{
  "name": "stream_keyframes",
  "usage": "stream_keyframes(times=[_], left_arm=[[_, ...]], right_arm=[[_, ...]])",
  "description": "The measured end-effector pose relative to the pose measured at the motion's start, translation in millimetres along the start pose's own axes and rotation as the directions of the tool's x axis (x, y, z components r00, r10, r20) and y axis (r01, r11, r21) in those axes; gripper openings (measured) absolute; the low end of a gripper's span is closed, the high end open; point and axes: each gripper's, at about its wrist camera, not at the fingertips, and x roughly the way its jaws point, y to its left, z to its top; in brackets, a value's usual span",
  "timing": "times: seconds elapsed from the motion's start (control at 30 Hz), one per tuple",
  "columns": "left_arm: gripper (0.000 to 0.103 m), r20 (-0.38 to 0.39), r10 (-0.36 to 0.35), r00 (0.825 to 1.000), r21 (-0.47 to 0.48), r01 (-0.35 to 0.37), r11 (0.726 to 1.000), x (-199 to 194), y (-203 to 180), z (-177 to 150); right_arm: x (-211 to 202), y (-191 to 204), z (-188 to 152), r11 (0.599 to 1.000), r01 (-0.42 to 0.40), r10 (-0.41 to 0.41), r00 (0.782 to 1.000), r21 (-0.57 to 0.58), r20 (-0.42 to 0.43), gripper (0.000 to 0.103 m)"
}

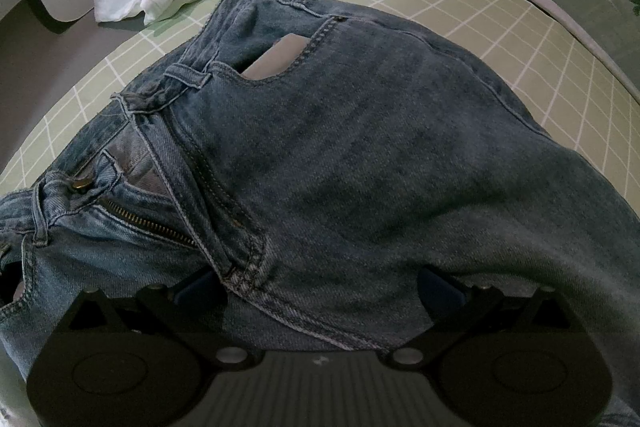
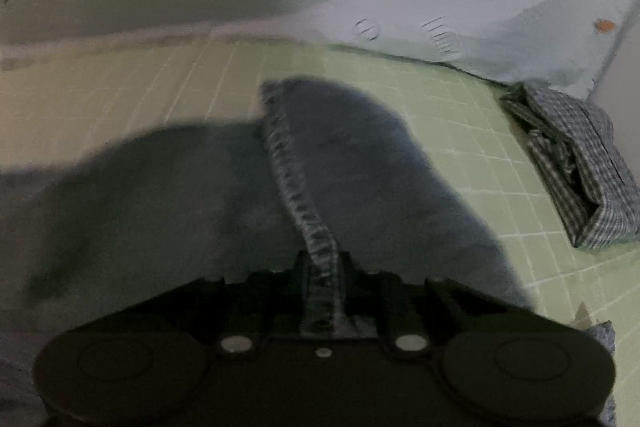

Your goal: Fold clothes

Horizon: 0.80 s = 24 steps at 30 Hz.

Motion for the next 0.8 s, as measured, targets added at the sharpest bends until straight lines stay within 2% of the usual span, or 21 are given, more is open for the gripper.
stream_keyframes(times=[0.07,0.1,0.13,0.2,0.23,0.27,0.3,0.33,0.37,0.4,0.43,0.47,0.5,0.6,0.7,0.77,0.8], left_arm=[[0.103,0.0,0.0,1.0,0.0,0.0,1.0,-0.2,0.0,0.2],[0.103,0.0,0.0,1.0,0.0,0.0,1.0,-0.2,-0.1,0.2],[0.103,0.0,0.0,1.0,-0.001,0.0,1.0,-0.2,-0.2,0.2],[0.103,0.0,0.001,1.0,-0.001,-0.001,1.0,-0.3,-0.3,0.3],[0.103,-0.001,0.001,1.0,-0.003,-0.001,1.0,-0.3,-0.6,0.7],[0.103,-0.003,0.002,1.0,-0.004,-0.002,1.0,-0.2,-0.7,1.1],[0.103,-0.008,0.002,1.0,-0.005,-0.002,1.0,0.0,-0.6,2.1],[0.103,-0.014,0.001,1.0,-0.006,-0.001,1.0,0.3,-0.5,3.0],[0.103,-0.019,0.001,1.0,-0.007,-0.001,1.0,0.5,-0.3,3.9],[0.103,-0.026,0.0,1.0,-0.008,0.0,1.0,0.7,-0.2,5.1],[0.103,-0.038,-0.002,0.999,-0.007,0.001,1.0,1.0,0.1,7.1],[0.103,-0.052,-0.006,0.999,-0.006,0.006,1.0,0.3,0.7,9.3],[0.102,-0.066,-0.011,0.998,-0.006,0.01,1.0,-0.3,1.4,11.6],[0.101,-0.073,-0.053,0.996,-0.021,0.051,0.998,-10.3,7.4,18.4],[0.098,-0.039,-0.134,0.99,-0.073,0.131,0.989,-25.3,21.5,30.0],[0.096,0.001,-0.183,0.983,-0.098,0.182,0.978,-32.4,28.9,41.9],[0.096,0.02,-0.194,0.981,-0.098,0.195,0.976,-33.6,27.5,49.3]], right_arm=[[-9.2,-19.3,9.6,0.997,0.071,-0.074,0.995,0.042,0.071,0.014],[-18.0,-38.1,16.0,0.987,0.129,-0.139,0.985,0.098,0.105,0.013],[-27.2,-57.7,22.5,0.97,0.185,-0.207,0.969,0.159,0.135,0.013],[-45.5,-96.8,35.5,0.916,0.285,-0.342,0.922,0.283,0.18,0.013],[-49.8,-116.6,38.9,0.872,0.348,-0.423,0.89,0.345,0.172,0.007],[-51.8,-135.8,41.4,0.816,0.424,-0.509,0.849,0.393,0.141,0.009],[-52.1,-153.1,43.2,0.771,0.481,-0.564,0.82,0.417,0.096,0.01],[-52.4,-167.8,43.4,0.738,0.512,-0.591,0.805,0.439,0.055,0.014],[-54.1,-180.4,42.1,0.714,0.523,-0.601,0.799,0.466,0.026,0.016],[-57.8,-190.9,38.8,0.698,0.516,-0.6,0.8,0.497,0.013,0.019],[-60.3,-195.2,36.0,0.694,0.505,-0.595,0.804,0.514,0.013,0.027],[-60.5,-192.6,33.9,0.704,0.499,-0.586,0.81,0.506,0.016,0.034],[-60.5,-189.4,31.9,0.715,0.493,-0.576,0.817,0.495,0.019,0.037],[-50.9,-166.5,26.2,0.798,0.432,-0.491,0.87,0.421,0.038,0.046],[-32.3,-133.9,20.0,0.88,0.33,-0.363,0.931,0.34,0.034,0.052],[-15.2,-115.5,19.3,0.917,0.25,-0.267,0.964,0.312,0.012,0.061],[-6.7,-106.5,19.7,0.931,0.204,-0.213,0.977,0.302,-0.004,0.063]])
